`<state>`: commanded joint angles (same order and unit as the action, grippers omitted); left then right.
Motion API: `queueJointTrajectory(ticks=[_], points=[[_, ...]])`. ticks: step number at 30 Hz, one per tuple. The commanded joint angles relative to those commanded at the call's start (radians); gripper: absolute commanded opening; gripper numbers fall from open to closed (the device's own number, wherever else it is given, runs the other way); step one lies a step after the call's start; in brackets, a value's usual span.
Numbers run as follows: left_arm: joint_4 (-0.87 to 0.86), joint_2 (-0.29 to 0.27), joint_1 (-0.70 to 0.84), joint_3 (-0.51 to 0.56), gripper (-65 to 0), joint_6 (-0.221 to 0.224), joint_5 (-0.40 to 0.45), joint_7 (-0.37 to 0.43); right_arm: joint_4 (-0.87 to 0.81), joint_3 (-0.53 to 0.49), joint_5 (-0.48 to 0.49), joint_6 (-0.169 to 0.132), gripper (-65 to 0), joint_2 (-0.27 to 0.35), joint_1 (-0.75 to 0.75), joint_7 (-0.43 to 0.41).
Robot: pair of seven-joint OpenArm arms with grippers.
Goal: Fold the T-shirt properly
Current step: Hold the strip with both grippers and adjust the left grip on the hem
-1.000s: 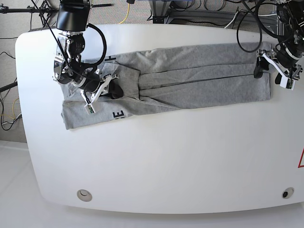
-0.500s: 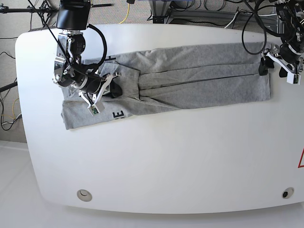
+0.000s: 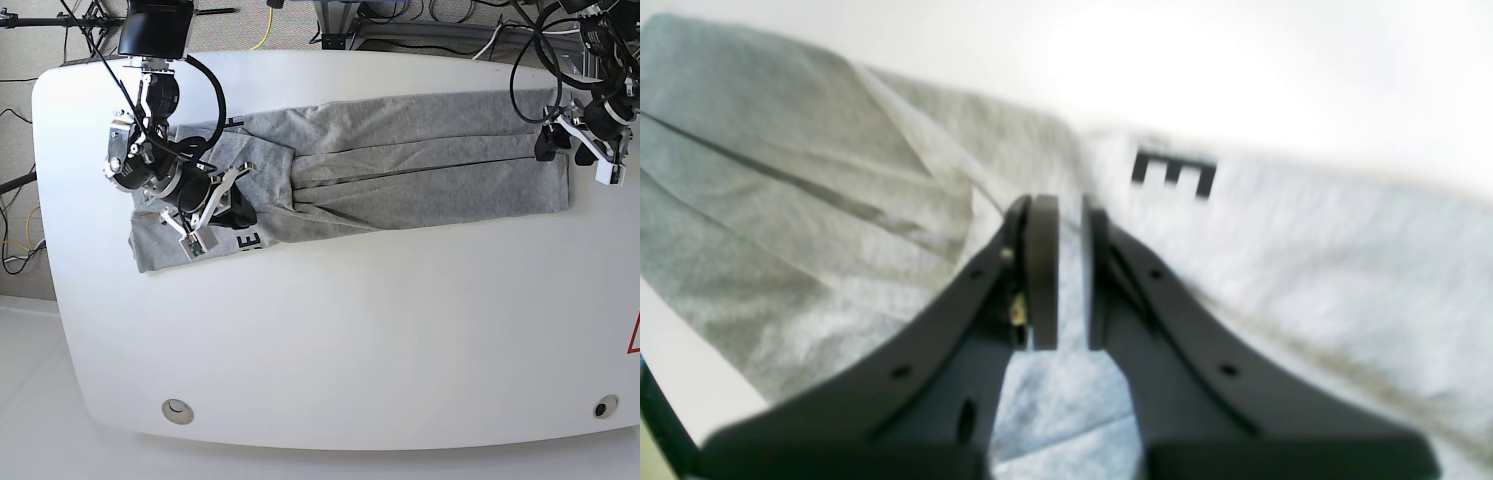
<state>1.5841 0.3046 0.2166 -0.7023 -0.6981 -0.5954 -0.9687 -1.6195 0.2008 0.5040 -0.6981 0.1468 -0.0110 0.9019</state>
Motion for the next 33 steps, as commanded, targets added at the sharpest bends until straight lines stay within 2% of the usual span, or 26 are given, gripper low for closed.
queueJointTrajectory(ticks=[5, 7, 9, 13, 19, 23, 27, 33], points=[[-0.029, 0.014, -0.041, 0.002, -28.0, 0.0, 0.026, 0.021, 0.025, -0.002, 0.005, 0.0, -59.4, 0.001, 0.006, 0.002], [-0.047, 0.022, -0.062, 0.001, -26.1, 0.0, 0.036, 0.026, 0.035, -0.002, 0.006, 0.0, -59.5, 0.002, 0.008, 0.002], [-0.066, 0.029, -0.096, -0.005, -18.9, 0.0, 0.045, 0.032, 0.063, -0.005, 0.002, 0.0, -59.1, 0.002, 0.008, -0.011], [-0.099, 0.029, -0.112, -0.009, -17.7, 0.0, 0.049, 0.043, 0.09, -0.007, -0.002, 0.0, -58.9, 0.003, 0.007, -0.013], [-0.121, 0.023, -0.101, -0.017, -21.2, 0.0, 0.051, 0.034, 0.135, -0.006, -0.005, 0.0, -58.6, 0.006, 0.0, -0.02], [-0.124, 0.019, -0.098, -0.008, -23.2, 0.0, 0.086, 0.045, 0.172, -0.003, -0.005, 0.0, -58.9, 0.003, -0.007, -0.037], [-0.138, 0.02, -0.097, -0.01, -20.0, 0.0, 0.096, 0.071, 0.192, -0.004, -0.005, 0.0, -58.9, 0.004, -0.009, -0.056], [-0.16, 0.022, -0.108, -0.016, -11.6, 0.0, 0.113, 0.126, 0.238, -0.011, -0.011, 0.0, -58.8, 0.011, -0.029, -0.086]])
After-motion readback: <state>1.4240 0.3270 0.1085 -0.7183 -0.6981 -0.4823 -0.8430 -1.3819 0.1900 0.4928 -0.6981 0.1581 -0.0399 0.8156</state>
